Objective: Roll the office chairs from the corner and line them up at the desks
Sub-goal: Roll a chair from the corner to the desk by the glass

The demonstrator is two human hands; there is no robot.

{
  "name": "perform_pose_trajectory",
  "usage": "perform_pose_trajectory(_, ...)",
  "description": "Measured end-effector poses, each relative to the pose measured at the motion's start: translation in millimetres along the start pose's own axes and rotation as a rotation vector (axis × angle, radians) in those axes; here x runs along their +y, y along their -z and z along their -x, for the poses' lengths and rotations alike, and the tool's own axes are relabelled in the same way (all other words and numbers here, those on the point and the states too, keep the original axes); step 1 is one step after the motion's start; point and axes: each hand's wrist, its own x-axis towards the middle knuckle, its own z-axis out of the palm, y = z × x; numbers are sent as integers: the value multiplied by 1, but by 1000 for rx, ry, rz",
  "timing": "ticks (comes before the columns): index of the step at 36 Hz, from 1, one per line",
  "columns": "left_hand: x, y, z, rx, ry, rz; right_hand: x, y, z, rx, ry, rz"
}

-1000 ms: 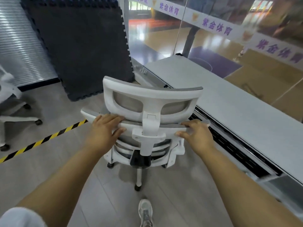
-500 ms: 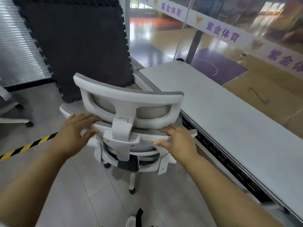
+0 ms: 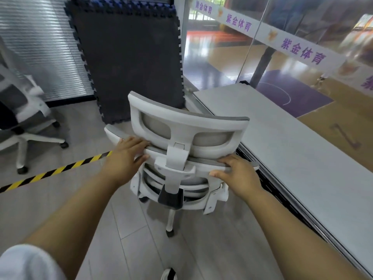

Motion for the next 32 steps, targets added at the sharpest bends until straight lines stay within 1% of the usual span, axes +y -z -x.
perform_pose_trajectory(6,8,19,7,-206,57,-68,-21,13,9,-69,2,186)
perform_pose_trajectory(10,15,45,26,-291,109,-128,-44,25,24,-129,-49,292)
perform_pose_trajectory(13,8,66,52,-381,152,-149,-69,27,44,-155,-64,322)
perform_pose_trajectory(16,-6,88,88,-455,207,-165,-102,20,69,-249,-54,326)
perform_pose_trajectory(20,-31,121,148,-499,307,-199,-149,-6,98,-421,31,378)
perform_pose_trajectory(22,-47,138,178,-513,375,-203,-176,-21,109,-475,84,442)
perform_pose_trajectory(24,-63,157,208,-518,455,-190,-204,-38,118,-522,132,454)
perform_pose_trajectory(30,-113,217,297,-441,693,-175,-299,-86,132,-601,319,450)
perform_pose_trajectory(32,-126,238,324,-410,764,-213,-335,-100,135,-618,392,480)
